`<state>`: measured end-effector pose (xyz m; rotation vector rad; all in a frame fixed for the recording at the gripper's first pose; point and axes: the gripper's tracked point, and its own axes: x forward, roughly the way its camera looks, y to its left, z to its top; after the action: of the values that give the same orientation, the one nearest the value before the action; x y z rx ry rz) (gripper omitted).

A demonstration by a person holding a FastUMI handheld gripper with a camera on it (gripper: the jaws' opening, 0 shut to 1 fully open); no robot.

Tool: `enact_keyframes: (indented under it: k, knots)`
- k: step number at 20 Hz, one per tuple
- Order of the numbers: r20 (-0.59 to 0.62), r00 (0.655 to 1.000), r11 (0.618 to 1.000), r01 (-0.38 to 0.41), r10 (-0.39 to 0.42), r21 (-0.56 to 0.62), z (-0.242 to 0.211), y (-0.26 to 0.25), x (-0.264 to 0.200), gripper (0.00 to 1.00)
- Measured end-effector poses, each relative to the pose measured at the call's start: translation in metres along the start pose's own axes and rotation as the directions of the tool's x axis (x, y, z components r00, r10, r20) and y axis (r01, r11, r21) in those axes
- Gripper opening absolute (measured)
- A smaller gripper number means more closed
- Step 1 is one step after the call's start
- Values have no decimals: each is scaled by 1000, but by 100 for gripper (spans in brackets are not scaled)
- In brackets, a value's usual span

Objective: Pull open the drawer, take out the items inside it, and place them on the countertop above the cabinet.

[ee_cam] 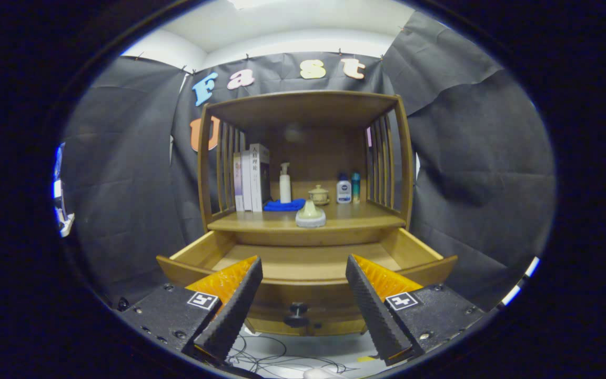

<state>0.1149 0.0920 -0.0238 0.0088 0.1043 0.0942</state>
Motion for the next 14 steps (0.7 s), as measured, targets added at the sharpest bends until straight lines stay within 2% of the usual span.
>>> enact_keyframes:
  k: [7, 11, 14]
  knots:
    - [-44, 998, 998, 32, -34, -53, -59, 4, 19, 100]
    - [-68, 995, 996, 70, -74, -49, -76, -6, 36, 100]
    - [-87, 994, 997, 64, -67, -31, -82, -5, 47, 100]
